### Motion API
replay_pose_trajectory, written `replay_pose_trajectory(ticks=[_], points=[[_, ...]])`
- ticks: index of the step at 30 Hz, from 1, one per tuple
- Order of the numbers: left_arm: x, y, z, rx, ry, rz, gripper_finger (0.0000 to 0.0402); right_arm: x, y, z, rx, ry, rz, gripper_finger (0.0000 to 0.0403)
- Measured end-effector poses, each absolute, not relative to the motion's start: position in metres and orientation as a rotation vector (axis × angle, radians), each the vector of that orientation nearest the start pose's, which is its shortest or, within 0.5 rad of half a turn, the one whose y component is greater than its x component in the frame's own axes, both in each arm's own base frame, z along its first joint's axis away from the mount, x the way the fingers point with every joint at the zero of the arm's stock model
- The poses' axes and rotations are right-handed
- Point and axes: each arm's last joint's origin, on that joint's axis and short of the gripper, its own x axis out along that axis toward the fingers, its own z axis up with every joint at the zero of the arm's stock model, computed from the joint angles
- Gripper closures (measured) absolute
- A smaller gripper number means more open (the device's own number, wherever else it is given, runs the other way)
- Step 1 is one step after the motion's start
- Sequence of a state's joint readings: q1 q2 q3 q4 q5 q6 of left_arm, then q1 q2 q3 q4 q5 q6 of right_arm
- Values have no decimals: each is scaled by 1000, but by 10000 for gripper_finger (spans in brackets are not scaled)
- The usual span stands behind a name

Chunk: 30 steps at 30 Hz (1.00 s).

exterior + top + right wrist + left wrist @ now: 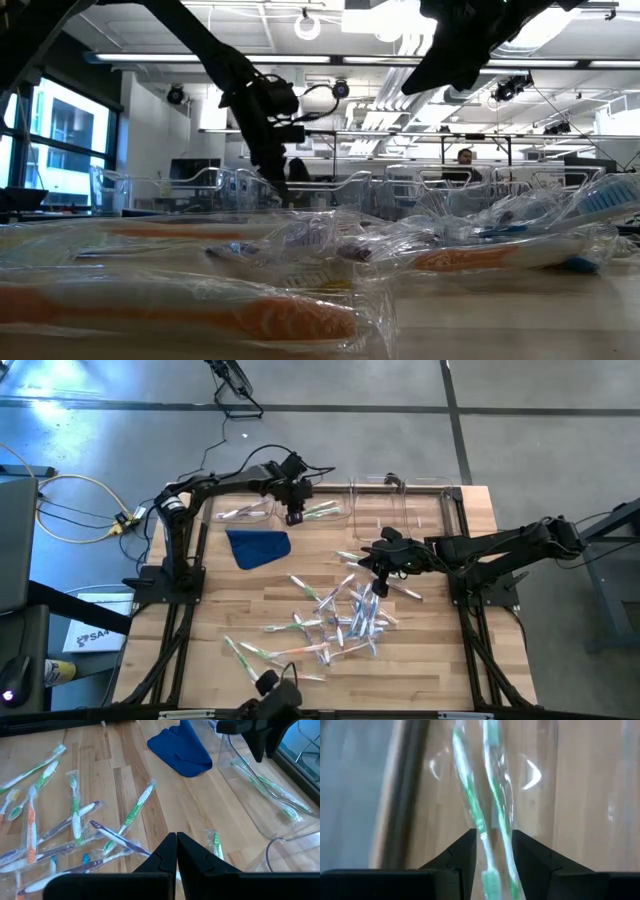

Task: Pick & Place Toothbrushes
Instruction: Put the violet toothbrush into the left transparent bin

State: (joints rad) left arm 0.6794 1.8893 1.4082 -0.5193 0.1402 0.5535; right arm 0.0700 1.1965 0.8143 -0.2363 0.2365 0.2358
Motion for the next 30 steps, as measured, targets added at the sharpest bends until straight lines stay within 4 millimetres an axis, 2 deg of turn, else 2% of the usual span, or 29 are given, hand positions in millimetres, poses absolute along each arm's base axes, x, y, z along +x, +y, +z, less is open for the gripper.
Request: replay_pose_trajectory(ticks=[6,13,16,20,30], points=[[318,236,247,252,910,254,281,251,10,258,161,582,-255,398],[318,202,290,410,801,221,281,251,8,259,134,564,-341,398],[315,183,301,475,721,213,281,251,8,259,134,562,-342,398],[298,158,300,528,618,207,281,251,8,259,136,564,-335,398],[228,89,280,596,443,144,281,251,8,259,133,565,-334,398]])
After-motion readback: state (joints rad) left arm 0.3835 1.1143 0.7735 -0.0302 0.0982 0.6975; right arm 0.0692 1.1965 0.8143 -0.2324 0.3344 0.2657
